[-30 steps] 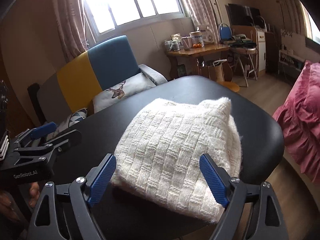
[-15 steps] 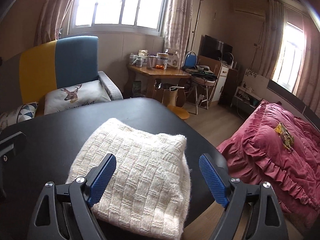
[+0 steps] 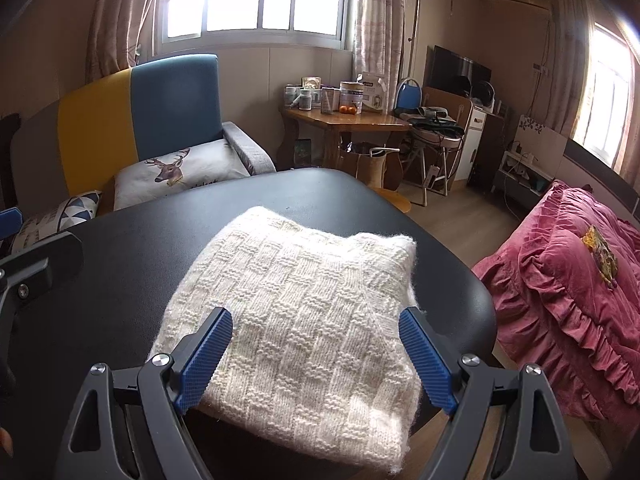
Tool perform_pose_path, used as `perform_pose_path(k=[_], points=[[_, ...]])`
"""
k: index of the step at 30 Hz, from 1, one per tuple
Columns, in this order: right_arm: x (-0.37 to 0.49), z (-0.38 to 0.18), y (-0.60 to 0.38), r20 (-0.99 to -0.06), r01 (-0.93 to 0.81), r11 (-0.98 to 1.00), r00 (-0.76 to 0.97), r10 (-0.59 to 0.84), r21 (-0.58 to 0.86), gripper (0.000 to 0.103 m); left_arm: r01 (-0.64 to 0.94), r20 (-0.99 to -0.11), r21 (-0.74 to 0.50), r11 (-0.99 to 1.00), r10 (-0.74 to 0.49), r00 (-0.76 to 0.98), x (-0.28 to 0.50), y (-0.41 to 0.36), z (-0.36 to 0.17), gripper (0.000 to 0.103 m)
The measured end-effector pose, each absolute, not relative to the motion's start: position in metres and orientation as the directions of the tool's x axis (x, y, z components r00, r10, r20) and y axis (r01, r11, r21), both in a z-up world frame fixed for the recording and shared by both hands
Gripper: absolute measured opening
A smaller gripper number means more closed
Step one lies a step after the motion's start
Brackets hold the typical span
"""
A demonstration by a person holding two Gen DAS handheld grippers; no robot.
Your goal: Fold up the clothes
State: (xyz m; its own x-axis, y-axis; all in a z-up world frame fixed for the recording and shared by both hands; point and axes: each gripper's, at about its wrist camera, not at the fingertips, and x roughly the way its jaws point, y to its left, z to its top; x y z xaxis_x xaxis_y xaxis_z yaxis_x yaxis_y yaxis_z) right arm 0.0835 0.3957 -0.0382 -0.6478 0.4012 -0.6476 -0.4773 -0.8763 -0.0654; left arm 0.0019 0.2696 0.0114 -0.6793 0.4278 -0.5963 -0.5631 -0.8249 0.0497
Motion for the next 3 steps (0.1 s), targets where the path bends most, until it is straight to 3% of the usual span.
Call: perform_pose_path(k=[3], points=[[0.0858,-0.0416,0.3976,-0.654,-0.484,-0.873,-0.641,0.402,-0.061,0.088,-0.560,-0.585,0.045,-0.827,0.433,-0.686,0.0025,0.2685,0.0118,0.102]])
